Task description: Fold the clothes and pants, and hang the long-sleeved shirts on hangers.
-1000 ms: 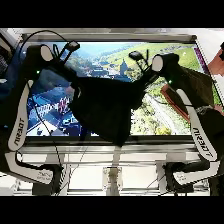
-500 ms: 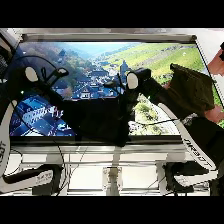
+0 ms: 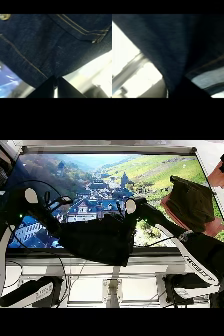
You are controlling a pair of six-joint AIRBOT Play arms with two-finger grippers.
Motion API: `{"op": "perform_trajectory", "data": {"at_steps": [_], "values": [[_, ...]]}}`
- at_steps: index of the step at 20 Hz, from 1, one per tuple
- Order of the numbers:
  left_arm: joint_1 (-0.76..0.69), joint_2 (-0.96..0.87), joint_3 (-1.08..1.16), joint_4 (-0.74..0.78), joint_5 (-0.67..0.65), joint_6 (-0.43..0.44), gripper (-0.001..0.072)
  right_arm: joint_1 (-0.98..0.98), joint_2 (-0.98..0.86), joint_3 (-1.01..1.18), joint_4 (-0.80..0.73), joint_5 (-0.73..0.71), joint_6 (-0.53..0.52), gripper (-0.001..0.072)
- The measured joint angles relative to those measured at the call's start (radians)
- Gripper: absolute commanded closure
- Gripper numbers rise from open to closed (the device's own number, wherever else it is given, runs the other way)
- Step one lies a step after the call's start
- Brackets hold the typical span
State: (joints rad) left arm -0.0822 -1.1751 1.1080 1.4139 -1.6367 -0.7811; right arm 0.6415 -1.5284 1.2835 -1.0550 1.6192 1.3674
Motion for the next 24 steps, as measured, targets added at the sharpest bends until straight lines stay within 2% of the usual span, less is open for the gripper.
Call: {"op": "perform_trajectory", "data": {"at_steps": [1,2,5,9,10,12,13,14,16,17,18,19,21,24], "values": [[-0.006,0.002,-0.006,-0.004,-0.030,0.001,0.0497,0.000,0.000,-0.016,0.037,0.003,-0.014,0.0364],[-0.010,0.003,-0.014,-0.008,-0.057,0.001,0.0419,0.000,0.000,-0.030,0.062,0.004,-0.023,0.0327],[-0.017,0.006,-0.034,-0.009,-0.113,0.000,0.0407,0.001,0.001,-0.056,0.114,0.040,-0.040,0.0195],[-0.020,0.011,-0.045,-0.011,-0.172,-0.001,0.0407,0.000,0.003,-0.069,0.147,0.115,-0.048,0.0188],[-0.020,0.014,-0.046,-0.011,-0.180,-0.001,0.0408,-0.002,0.009,-0.070,0.151,0.127,-0.053,0.0127],[-0.020,0.019,-0.047,0.006,-0.182,-0.003,0.0409,-0.023,0.034,-0.070,0.154,0.134,-0.071,0.0104],[-0.020,0.020,-0.048,0.028,-0.171,-0.005,0.0409,-0.045,0.053,-0.071,0.142,0.119,-0.085,0.0099],[-0.020,0.021,-0.048,0.055,-0.151,-0.014,0.0408,-0.071,0.073,-0.071,0.128,0.088,-0.103,0.0028],[-0.015,0.022,-0.048,0.118,-0.101,-0.053,0.0405,-0.139,0.111,-0.071,0.088,-0.031,-0.145,0.0007],[-0.008,0.023,-0.048,0.143,-0.076,-0.073,0.0348,-0.177,0.119,-0.072,0.074,-0.121,-0.161,0.0007],[0.003,0.023,-0.048,0.163,-0.056,-0.095,0.0200,-0.210,0.118,-0.072,0.067,-0.200,-0.173,0.0007],[0.018,0.023,-0.048,0.177,-0.038,-0.119,0.0019,-0.245,0.105,-0.072,0.063,-0.262,-0.183,0.0007],[0.053,0.023,-0.048,0.197,-0.018,-0.172,0.0016,-0.313,0.048,-0.073,0.074,-0.345,-0.194,0.0007],[0.113,0.023,-0.048,0.209,-0.002,-0.235,0.0016,-0.397,-0.066,-0.073,0.163,-0.364,-0.206,0.0007]]}}
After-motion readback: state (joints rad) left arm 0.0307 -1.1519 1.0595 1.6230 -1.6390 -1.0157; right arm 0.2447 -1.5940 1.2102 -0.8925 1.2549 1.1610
